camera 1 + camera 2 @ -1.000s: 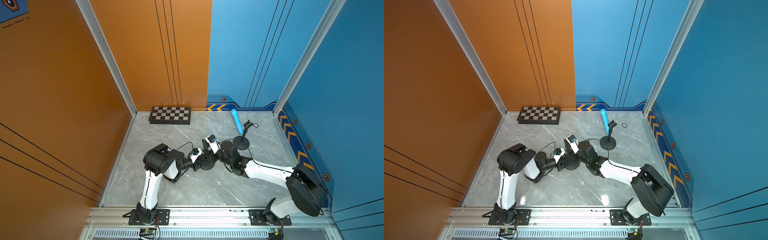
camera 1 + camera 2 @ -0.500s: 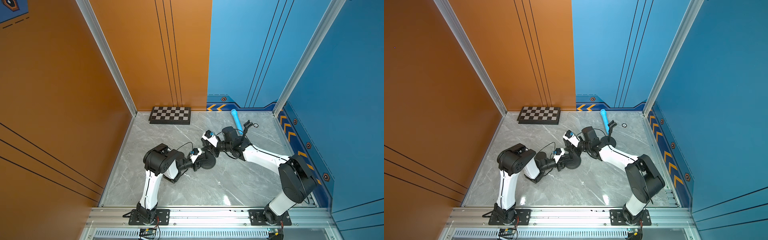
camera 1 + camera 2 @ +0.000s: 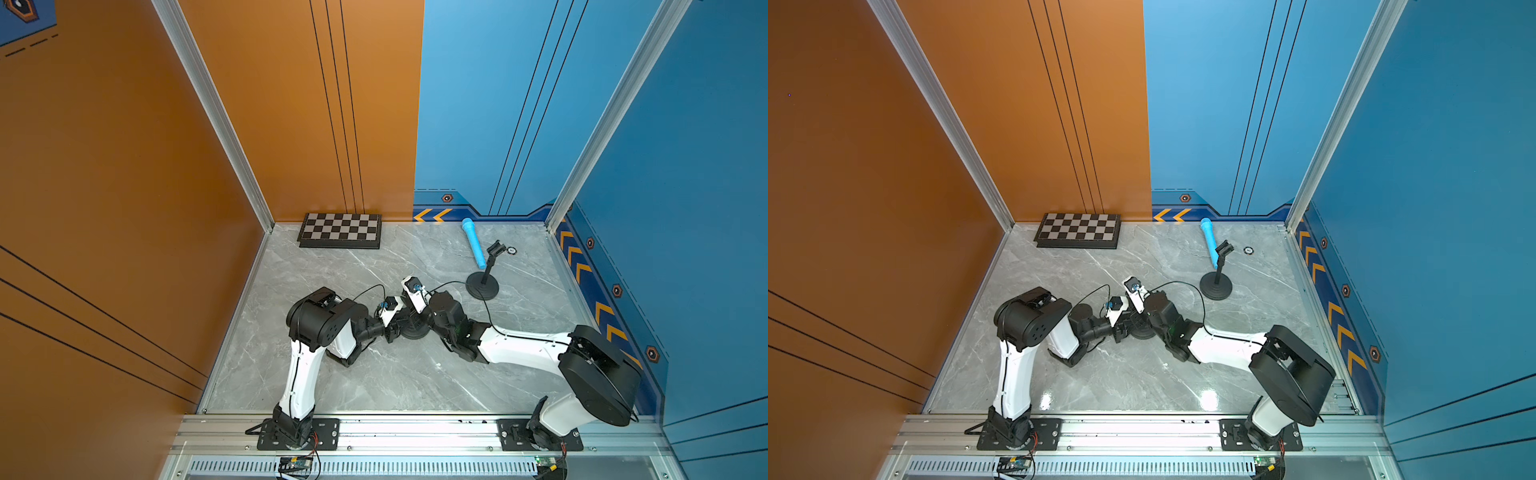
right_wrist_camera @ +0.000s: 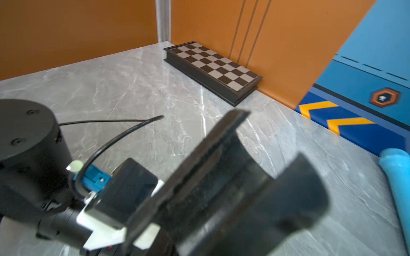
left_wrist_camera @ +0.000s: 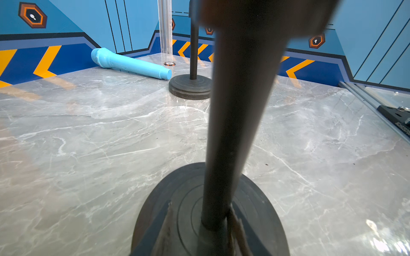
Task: Assemble a microphone stand
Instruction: Screw the microphone stand pole into the microphone stand base.
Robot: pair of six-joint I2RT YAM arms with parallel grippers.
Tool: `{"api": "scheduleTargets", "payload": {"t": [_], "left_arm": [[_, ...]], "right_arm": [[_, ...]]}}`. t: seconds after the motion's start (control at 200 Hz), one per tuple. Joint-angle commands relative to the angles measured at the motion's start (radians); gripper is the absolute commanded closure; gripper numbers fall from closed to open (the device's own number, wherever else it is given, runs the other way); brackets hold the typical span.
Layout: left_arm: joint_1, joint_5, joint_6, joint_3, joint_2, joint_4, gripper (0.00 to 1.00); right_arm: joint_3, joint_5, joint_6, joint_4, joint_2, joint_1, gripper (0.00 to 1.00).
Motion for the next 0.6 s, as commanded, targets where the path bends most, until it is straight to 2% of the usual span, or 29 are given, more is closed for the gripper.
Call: {"api": "scheduleTargets", "payload": {"t": [0.0, 0.08, 0.175, 0.3, 0.38, 0.48, 0.596], "left_arm": [[-0.004, -0.017, -0.012, -0.013, 0.055, -0.145, 0.59], [-0.006, -0.017, -0.011, -0.012, 0.058, -0.145, 0.59], [-0.007, -0.016, -0.012, -0.012, 0.058, -0.145, 0.59], [-0.007, -0.018, -0.01, -0.014, 0.056, -0.145, 0.59], [-0.007, -0.016, -0.012, -0.014, 0.056, -0.145, 0.59], [-0.007, -0.014, -0.01, -0.014, 0.056, -0.145, 0.59], [-0.007, -0.014, -0.01, -0.014, 0.056, -0.145, 0.59]], "right_arm": [[-0.006, 0.266, 0.096, 0.037, 0.076, 0.045, 1.0], [-0.003, 0.178, 0.077, 0.034, 0.068, 0.037, 1.0], [0.015, 0.0, 0.047, -0.072, 0.009, -0.008, 0.81], [0.062, -0.421, -0.099, -0.297, -0.078, -0.104, 0.61], [0.088, -0.641, -0.231, -0.429, -0.11, -0.16, 0.54], [0.163, -0.769, -0.327, -0.572, -0.098, -0.219, 0.52], [0.206, -0.819, -0.339, -0.574, -0.056, -0.276, 0.52]]}}
